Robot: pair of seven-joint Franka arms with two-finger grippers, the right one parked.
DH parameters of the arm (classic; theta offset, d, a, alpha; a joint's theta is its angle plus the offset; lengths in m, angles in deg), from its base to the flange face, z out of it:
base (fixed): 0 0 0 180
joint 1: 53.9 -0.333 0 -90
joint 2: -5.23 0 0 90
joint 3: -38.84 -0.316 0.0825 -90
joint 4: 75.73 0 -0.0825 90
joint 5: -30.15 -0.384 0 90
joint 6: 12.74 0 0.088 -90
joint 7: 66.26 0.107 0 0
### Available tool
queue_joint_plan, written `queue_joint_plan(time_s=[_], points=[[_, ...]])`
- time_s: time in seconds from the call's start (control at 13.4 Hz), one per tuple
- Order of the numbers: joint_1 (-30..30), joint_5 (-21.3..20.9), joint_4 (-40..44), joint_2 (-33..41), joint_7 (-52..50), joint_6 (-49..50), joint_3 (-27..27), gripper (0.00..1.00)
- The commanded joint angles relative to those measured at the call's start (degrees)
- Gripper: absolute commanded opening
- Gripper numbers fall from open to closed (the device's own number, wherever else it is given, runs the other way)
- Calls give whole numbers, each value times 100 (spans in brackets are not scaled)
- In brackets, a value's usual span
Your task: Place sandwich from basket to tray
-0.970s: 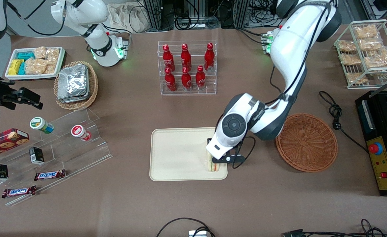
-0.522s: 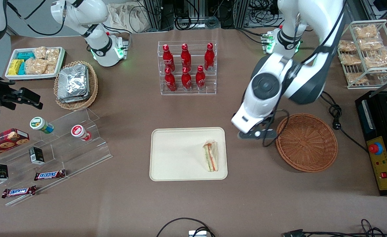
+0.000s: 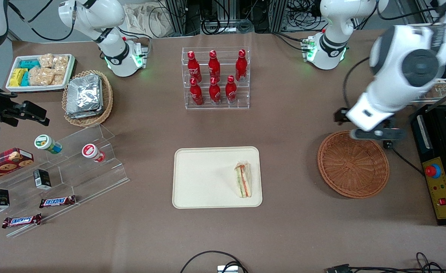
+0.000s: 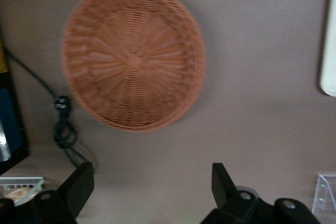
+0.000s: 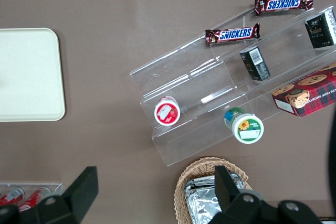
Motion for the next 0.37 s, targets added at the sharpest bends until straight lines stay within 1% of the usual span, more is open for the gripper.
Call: queue_joint_plan(time_s=[0.0,0.3], points=[[-745,91,427,-157,220,134,111,100],[-809,3,1473,-886,246,309,102,100]])
